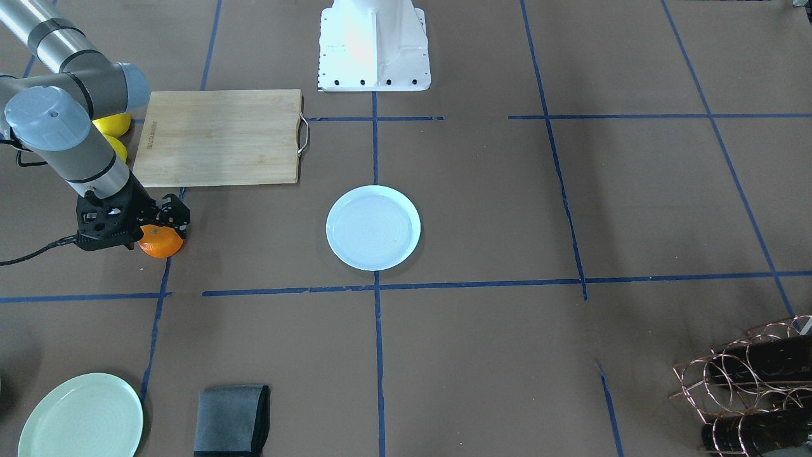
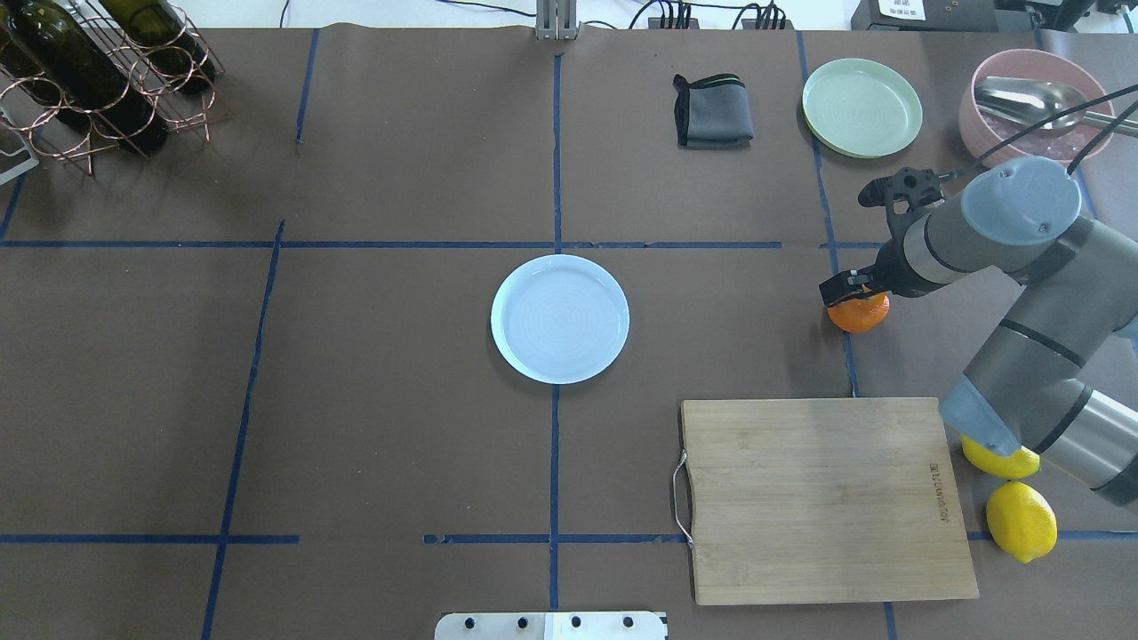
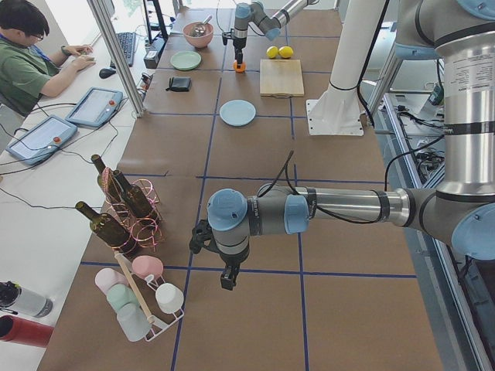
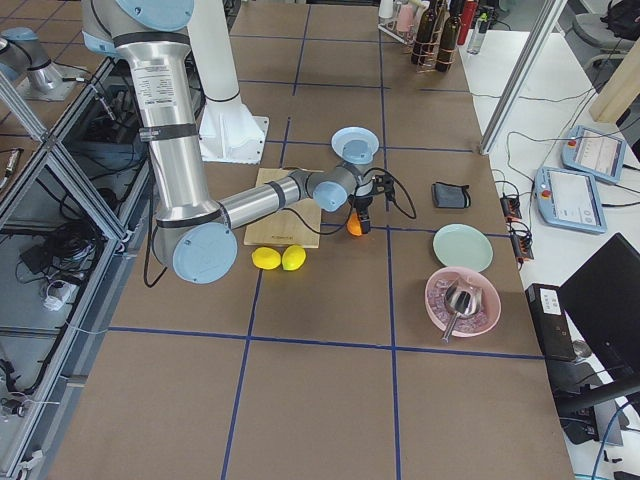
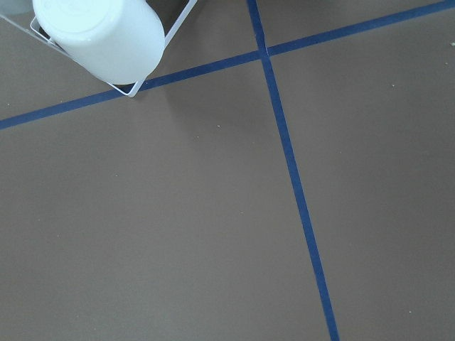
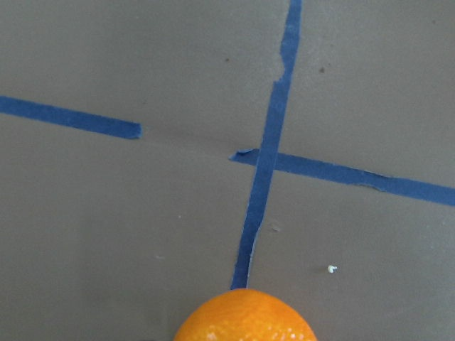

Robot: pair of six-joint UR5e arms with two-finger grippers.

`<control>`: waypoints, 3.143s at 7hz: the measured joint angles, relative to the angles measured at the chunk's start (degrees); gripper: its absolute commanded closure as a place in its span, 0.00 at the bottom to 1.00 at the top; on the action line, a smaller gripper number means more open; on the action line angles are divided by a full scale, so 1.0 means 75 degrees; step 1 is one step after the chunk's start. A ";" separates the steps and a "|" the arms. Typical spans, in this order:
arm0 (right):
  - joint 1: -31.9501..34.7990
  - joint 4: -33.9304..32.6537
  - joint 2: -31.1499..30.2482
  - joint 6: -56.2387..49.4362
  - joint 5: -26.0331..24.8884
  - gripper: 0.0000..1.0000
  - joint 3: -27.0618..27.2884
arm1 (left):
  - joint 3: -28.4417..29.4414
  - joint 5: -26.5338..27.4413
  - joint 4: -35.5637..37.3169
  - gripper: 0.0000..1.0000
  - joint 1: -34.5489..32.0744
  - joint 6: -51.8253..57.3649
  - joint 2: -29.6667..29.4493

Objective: Pick orange to plate
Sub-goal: 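Reach the right gripper down to the orange and grasp it, then carry the orange with the right gripper over the white plate, then release the orange onto the white plate with the right gripper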

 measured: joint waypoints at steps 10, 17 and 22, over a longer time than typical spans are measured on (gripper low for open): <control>-0.1162 -0.2450 0.3830 0.2566 -0.0675 0.93 -0.0841 | -0.0036 0.0000 -0.0009 0.00 0.0001 -0.0005 -0.0045; -0.2358 -0.2517 0.5653 0.3815 -0.1889 0.00 -0.2892 | -0.0059 0.0000 -0.0009 0.00 0.0000 -0.0047 -0.0096; -0.0384 -0.2588 0.4427 0.2024 0.0013 0.00 -0.1275 | 0.0008 -0.0028 0.0016 0.00 0.0003 -0.0014 -0.0076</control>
